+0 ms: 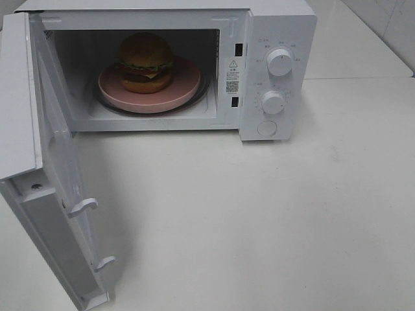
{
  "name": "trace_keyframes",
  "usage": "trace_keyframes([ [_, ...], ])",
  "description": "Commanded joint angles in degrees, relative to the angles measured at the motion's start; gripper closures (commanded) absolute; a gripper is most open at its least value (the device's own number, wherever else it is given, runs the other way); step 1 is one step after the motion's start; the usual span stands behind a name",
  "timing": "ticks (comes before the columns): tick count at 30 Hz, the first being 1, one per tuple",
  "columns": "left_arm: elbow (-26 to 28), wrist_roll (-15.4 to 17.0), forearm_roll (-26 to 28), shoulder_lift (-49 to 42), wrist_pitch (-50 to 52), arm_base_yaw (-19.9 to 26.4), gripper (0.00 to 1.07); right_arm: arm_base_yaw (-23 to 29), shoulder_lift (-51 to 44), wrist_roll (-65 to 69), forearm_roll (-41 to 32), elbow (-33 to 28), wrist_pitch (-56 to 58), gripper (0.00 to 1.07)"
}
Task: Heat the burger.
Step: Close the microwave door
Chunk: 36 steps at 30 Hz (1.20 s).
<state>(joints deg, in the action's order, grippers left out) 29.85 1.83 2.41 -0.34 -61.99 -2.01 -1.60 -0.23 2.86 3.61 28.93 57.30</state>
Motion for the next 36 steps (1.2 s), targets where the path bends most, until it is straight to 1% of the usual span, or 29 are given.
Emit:
trace_keyframes([
  [1, 0.46, 0.11, 0.46, -0.06, 1.09, -0.29, 0.12, -0.34, -1.55, -0.52, -0.23, -0.34, -0.34, 0.31],
  [3, 1.6, 0.11, 0.29, 2.35, 2.23, -0.29, 0.19, -0.34, -1.55, -0.52, -0.23, -0.34, -0.34, 0.31],
  [4, 1.6, 0.11, 0.29, 2.35, 2.23, -0.29, 0.19, -0.34, -1.55, -0.52, -0.23, -0.34, -0.34, 0.31],
  [6, 2.06, 0.06, 0.06, 5.44, 4.47, -0.29, 0.32, -0.34, -1.55, -0.52, -0.23, -0.34, -0.34, 0.31],
  [7, 2.06, 0.06, 0.06, 5.44, 4.47, -0.29, 0.32, -0.34, -1.55, -0.52, -0.23, -0.34, -0.34, 0.31],
  [8, 2.06, 0.0, 0.06, 7.79, 6.02, -0.29, 0.42, -0.34, -1.55, -0.52, -0.23, -0.34, -0.34, 0.31],
  [9, 2.06, -0.17, 0.06, 9.91, 7.91, -0.29, 0.56, -0.34, -1.55, -0.52, -0.23, -0.34, -0.34, 0.31],
  [10, 2.06, -0.17, 0.06, 9.91, 7.91, -0.29, 0.56, -0.34, -1.55, -0.52, -0.23, -0.34, -0.34, 0.31],
  [11, 2.06, -0.17, 0.0, 10.89, 8.71, -0.29, 0.62, -0.34, -1.55, -0.52, -0.23, -0.34, -0.34, 0.31],
  [12, 2.06, -0.17, -0.06, 13.24, 10.71, -0.29, 0.78, -0.34, -1.55, -0.52, -0.23, -0.34, -0.34, 0.31],
  [13, 2.06, -0.17, -0.06, 13.24, 10.71, -0.29, 0.78, -0.34, -1.55, -0.52, -0.23, -0.34, -0.34, 0.31],
  [14, 2.06, -0.17, -0.06, 14.21, 11.46, -0.29, 0.85, -0.34, -1.55, -0.52, -0.23, -0.34, -0.34, 0.31],
  [15, 2.06, -0.17, -0.11, 16.62, 13.24, -0.29, 1.03, -0.34, -1.55, -0.52, -0.23, -0.34, -0.34, 0.31],
  [18, 2.06, -0.34, -0.34, 17.82, 14.21, -0.29, 1.07, -0.34, -1.55, -0.52, -0.23, -0.34, -0.34, 0.31],
  [20, 1.2, -0.52, -3.09, 21.83, 20.4, -0.29, 1.07, -0.34, -1.55, -0.52, -0.23, -0.34, -0.34, 0.31],
  [22, 0.8, -0.52, -3.5, 22.52, 22.06, -0.29, 1.07, -0.34, -1.55, -0.52, -0.23, -0.34, -0.34, 0.31],
  [23, -0.46, -0.52, -3.84, 24.24, 26.47, -0.29, 1.07, -0.34, -1.55, -0.52, -0.23, -0.34, -0.34, 0.31],
  [26, -1.2, -0.52, -3.84, 25.04, 29.16, -0.29, 1.07, -0.34, -1.55, -0.52, -0.23, -0.34, -0.34, 0.31],
  [27, -2.92, -0.52, -3.84, 26.59, 35.18, -0.29, 1.07, -0.34, -1.55, -0.52, -0.23, -0.34, -0.34, 0.31],
  [28, -3.95, -0.52, -3.78, 27.39, 38.5, -0.29, 1.07, -0.34, -1.55, -0.52, -0.23, -0.34, -0.34, 0.31],
  [29, -3.95, -0.52, -3.78, 27.39, 38.5, -0.29, 1.07, -0.34, -1.55, -0.52, -0.23, -0.34, -0.34, 0.31],
  [31, -8.71, -0.52, -3.55, 30.54, 51.34, -0.29, 1.07, -0.34, -1.55, -0.52, -0.23, -0.34, -0.34, 0.31],
  [32, -8.71, -0.52, -3.55, 30.54, 51.34, -0.29, 1.07, -0.34, -1.55, -0.52, -0.23, -0.34, -0.34, 0.31],
  [33, -9.97, -0.52, -3.55, 31.4, 55.06, -0.29, 1.07, -0.34, -1.55, -0.52, -0.23, -0.34, -0.34, 0.31],
  [34, -12.15, -0.4, -3.55, 33.12, 61.99, -0.29, 1.07, -0.34, -1.55, -0.52, -0.23, -0.34, -0.34, 0.31],
  [35, -12.15, -0.4, -3.55, 33.12, 61.99, -0.29, 1.07, -0.34, -1.55, -0.52, -0.23, -0.34, -0.34, 0.31],
  [36, -13.24, -0.4, -3.61, 34.09, 64.74, -0.29, 1.07, -0.34, -1.55, -0.52, -0.23, -0.34, -0.34, 0.31],
])
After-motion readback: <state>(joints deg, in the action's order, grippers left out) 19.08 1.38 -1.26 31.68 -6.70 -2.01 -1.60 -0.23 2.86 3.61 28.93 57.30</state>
